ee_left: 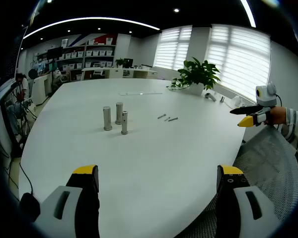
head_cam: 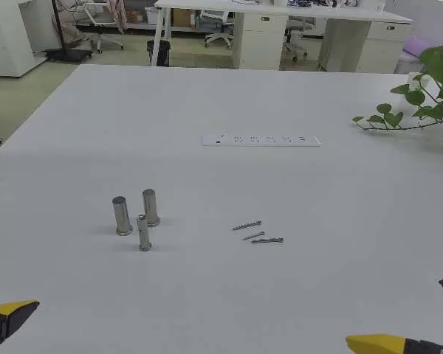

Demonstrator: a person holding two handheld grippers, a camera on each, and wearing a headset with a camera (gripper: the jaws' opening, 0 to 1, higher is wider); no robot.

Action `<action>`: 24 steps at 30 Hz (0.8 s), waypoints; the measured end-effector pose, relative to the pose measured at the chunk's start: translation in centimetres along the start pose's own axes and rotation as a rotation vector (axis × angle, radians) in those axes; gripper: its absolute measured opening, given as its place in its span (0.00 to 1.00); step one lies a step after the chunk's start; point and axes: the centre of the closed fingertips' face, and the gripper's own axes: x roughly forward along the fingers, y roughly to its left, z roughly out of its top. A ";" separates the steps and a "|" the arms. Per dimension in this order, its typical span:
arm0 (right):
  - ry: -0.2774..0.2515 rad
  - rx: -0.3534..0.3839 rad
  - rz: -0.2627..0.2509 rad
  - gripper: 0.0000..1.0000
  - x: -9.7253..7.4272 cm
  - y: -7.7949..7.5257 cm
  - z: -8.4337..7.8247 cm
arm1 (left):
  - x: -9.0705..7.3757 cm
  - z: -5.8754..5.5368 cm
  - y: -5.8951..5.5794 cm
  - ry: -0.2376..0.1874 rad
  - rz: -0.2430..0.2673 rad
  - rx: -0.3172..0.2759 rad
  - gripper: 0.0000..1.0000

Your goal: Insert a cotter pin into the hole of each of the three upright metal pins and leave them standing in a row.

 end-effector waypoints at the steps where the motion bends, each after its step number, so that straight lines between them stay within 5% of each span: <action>1: -0.001 -0.001 0.000 0.96 0.1 -0.2 0.1 | 0.1 0.0 0.0 0.003 0.000 -0.001 0.99; 10: 0.011 -0.030 0.033 0.95 1.6 -0.7 0.6 | 0.3 0.5 0.9 0.007 0.027 0.013 0.99; 24: 0.004 -0.042 0.033 0.95 0.9 -1.5 0.5 | 0.2 -0.1 0.8 0.036 0.045 0.032 0.99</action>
